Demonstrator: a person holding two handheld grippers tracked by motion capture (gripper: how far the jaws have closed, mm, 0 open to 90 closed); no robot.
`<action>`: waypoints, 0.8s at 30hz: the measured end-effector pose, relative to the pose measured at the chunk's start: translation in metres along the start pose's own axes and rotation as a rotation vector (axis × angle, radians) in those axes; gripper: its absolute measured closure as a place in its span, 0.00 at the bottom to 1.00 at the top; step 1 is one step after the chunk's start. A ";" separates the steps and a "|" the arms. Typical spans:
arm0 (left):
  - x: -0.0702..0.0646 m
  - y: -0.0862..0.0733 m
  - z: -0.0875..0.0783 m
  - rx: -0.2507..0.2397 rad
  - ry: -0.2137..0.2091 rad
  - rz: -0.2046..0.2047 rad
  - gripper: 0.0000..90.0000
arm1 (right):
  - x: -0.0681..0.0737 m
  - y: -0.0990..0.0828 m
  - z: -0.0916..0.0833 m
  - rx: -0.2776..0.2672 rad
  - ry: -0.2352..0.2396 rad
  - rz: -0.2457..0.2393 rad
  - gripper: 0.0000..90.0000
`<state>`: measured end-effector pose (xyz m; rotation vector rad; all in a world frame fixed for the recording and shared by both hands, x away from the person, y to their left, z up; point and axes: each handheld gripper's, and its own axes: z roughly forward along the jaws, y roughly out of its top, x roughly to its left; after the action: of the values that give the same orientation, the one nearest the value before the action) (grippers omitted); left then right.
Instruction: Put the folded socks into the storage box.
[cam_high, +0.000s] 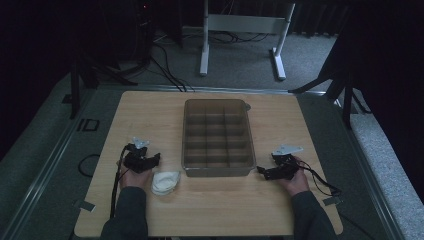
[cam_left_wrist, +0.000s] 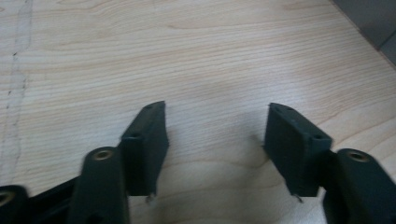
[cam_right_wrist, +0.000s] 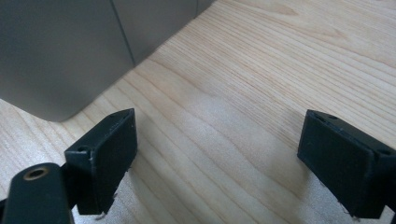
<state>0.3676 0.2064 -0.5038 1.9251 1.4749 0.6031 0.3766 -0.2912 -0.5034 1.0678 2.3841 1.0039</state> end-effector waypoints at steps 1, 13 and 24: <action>0.001 0.000 -0.001 0.004 -0.002 -0.003 0.48 | 0.000 0.000 0.000 0.000 0.000 0.000 0.13; 0.013 0.002 -0.014 -0.013 -0.058 -0.048 0.55 | 0.000 0.000 0.000 0.000 -0.003 0.002 0.13; 0.005 0.011 -0.025 0.013 -0.079 0.065 0.54 | 0.001 -0.001 0.000 -0.001 -0.004 0.005 0.13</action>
<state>0.3588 0.2142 -0.4781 1.9898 1.3753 0.5414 0.3755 -0.2911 -0.5035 1.0747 2.3787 1.0027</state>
